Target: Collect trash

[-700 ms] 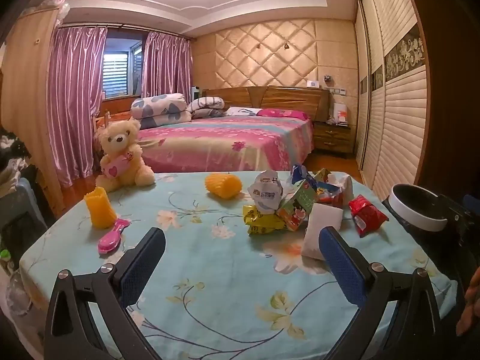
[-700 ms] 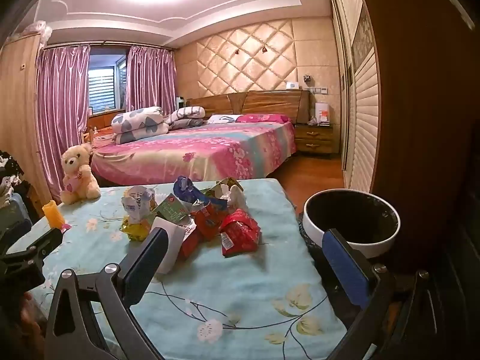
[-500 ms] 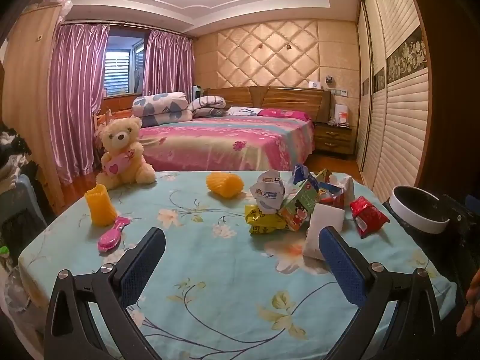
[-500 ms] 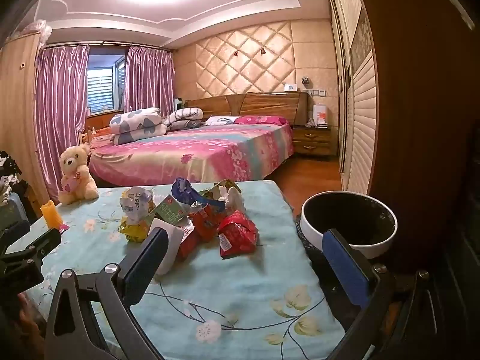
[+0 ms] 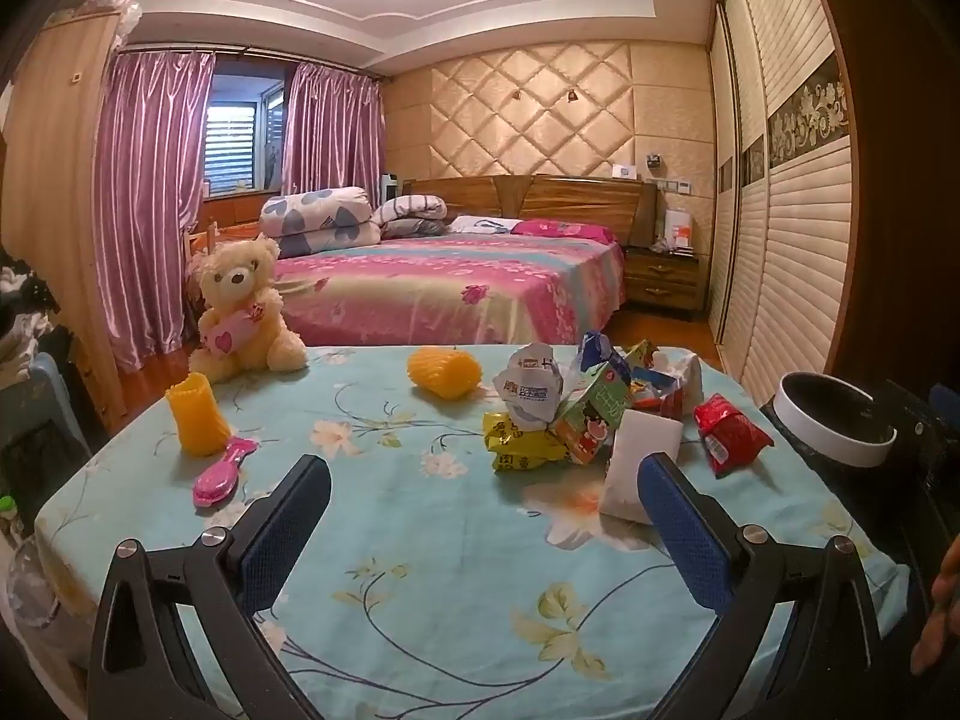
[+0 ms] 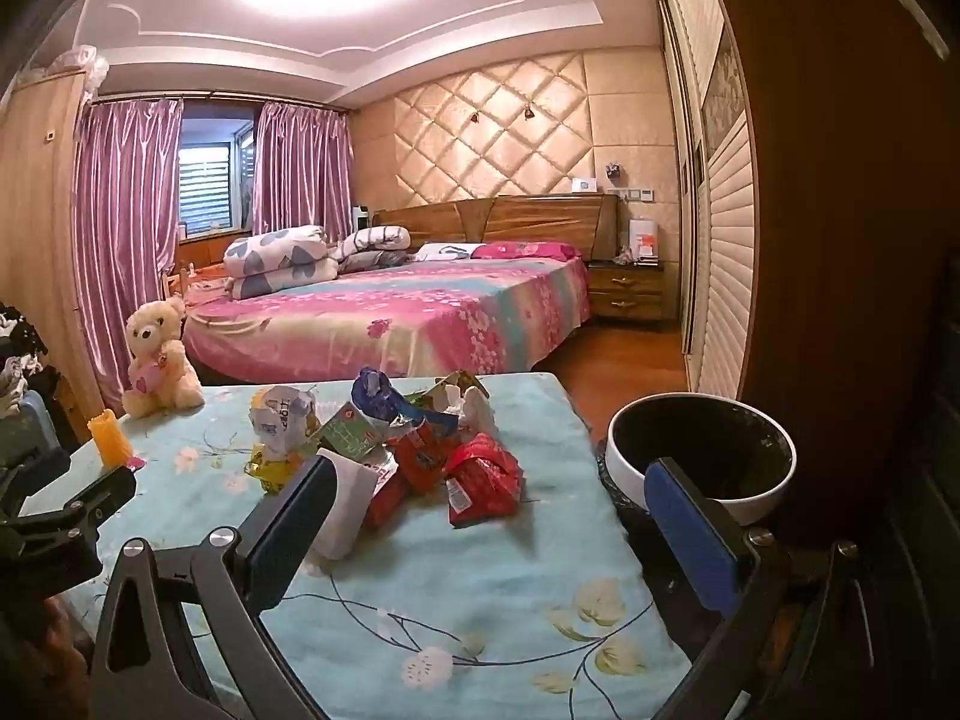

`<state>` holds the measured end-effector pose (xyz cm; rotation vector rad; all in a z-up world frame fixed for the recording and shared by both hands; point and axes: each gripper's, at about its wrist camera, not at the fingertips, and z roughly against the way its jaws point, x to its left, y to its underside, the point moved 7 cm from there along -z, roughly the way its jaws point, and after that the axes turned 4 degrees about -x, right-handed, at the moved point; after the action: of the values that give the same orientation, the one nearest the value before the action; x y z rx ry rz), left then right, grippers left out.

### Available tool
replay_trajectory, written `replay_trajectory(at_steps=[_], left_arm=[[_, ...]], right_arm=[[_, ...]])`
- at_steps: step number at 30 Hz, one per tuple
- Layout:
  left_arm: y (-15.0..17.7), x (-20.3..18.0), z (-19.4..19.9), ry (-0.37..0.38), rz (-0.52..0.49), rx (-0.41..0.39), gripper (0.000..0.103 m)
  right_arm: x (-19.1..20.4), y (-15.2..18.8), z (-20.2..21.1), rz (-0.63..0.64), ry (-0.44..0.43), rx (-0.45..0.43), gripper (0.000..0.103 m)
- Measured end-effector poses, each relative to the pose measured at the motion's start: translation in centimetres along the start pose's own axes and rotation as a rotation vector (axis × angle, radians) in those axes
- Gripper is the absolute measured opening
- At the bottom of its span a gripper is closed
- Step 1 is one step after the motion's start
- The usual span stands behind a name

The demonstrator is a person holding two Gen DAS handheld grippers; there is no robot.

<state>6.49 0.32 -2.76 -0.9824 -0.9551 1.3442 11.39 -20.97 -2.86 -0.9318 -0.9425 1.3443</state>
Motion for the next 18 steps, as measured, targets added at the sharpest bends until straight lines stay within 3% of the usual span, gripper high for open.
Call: replay_trajectory(at_steps=[18], left_arm=[[-0.05,-0.22,0.13,0.002,-0.006,-0.004,0.102]], right_arm=[[0.16,-0.09,0.29,-0.001,-0.012,0.000,0.103]])
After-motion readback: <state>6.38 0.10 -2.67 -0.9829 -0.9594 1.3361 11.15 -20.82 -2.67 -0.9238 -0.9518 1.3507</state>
